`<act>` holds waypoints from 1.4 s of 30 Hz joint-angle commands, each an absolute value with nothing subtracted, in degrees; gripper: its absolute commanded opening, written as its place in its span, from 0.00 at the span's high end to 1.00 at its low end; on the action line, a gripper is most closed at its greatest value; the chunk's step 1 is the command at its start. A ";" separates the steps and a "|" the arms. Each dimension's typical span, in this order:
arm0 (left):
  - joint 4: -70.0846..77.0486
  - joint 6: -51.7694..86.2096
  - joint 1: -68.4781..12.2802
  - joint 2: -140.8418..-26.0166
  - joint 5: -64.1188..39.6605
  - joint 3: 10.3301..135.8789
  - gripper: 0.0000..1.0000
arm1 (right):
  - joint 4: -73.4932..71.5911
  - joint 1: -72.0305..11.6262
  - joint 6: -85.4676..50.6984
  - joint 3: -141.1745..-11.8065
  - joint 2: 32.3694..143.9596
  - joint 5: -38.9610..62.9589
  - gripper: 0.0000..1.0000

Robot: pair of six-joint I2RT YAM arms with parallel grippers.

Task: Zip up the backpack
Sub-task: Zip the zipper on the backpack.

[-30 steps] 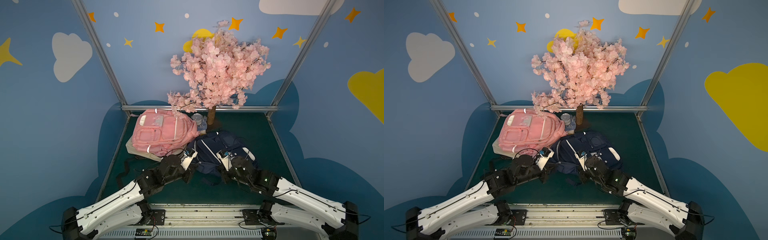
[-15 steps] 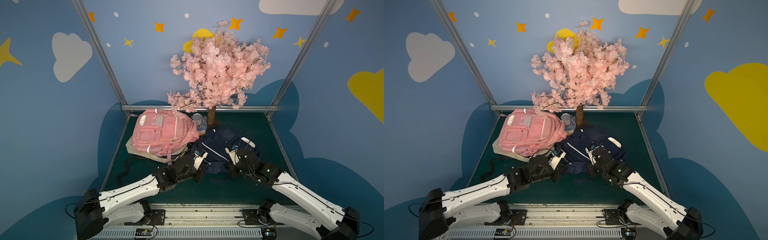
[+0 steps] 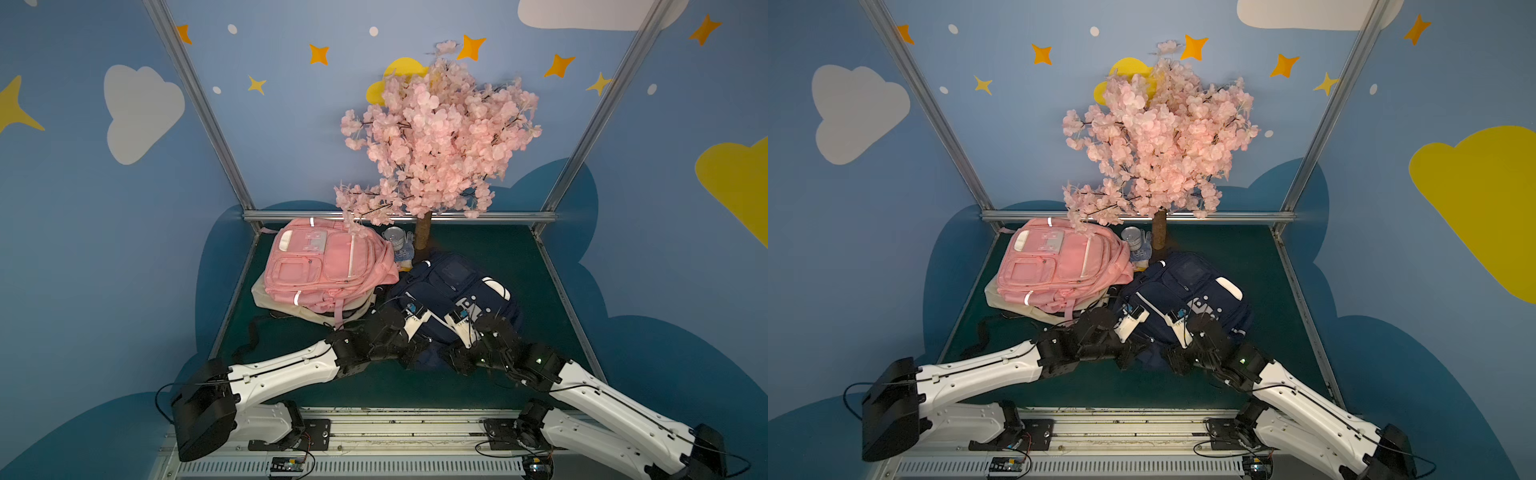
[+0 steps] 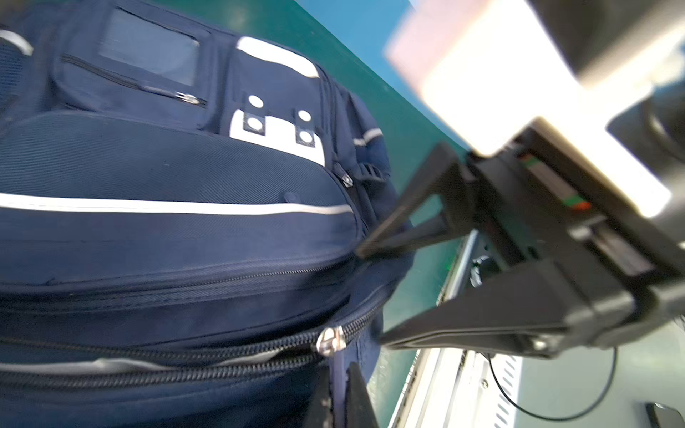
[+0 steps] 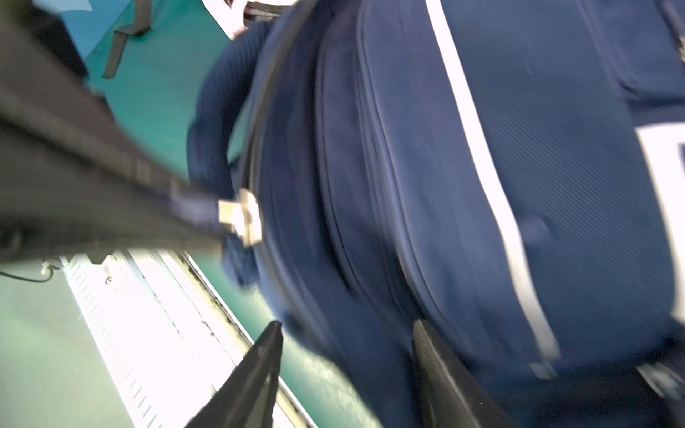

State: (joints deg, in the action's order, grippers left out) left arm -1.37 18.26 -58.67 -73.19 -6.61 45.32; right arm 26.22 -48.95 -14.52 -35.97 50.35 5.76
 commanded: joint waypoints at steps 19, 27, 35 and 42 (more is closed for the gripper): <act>-13.71 19.79 -34.43 -67.11 -1.89 45.47 0.98 | 39.93 -54.27 -22.45 -38.96 47.73 -5.52 1.00; -5.71 11.60 -45.85 -66.48 -6.99 46.88 0.98 | 37.95 -54.76 -21.92 -39.63 46.79 -4.85 0.79; -1.93 12.66 -57.00 -67.93 -5.55 48.01 0.97 | 24.45 -55.01 -20.50 -38.76 44.55 8.84 0.42; -1.31 12.08 -59.51 -67.98 -4.81 48.96 0.97 | 24.50 -55.55 -20.00 -38.76 48.88 6.66 0.45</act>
State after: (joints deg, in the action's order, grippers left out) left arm -6.46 13.04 -59.40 -69.01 -5.63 46.28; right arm 25.98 -55.24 -20.53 -38.94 47.79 6.57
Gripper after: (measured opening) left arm 0.072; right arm 0.559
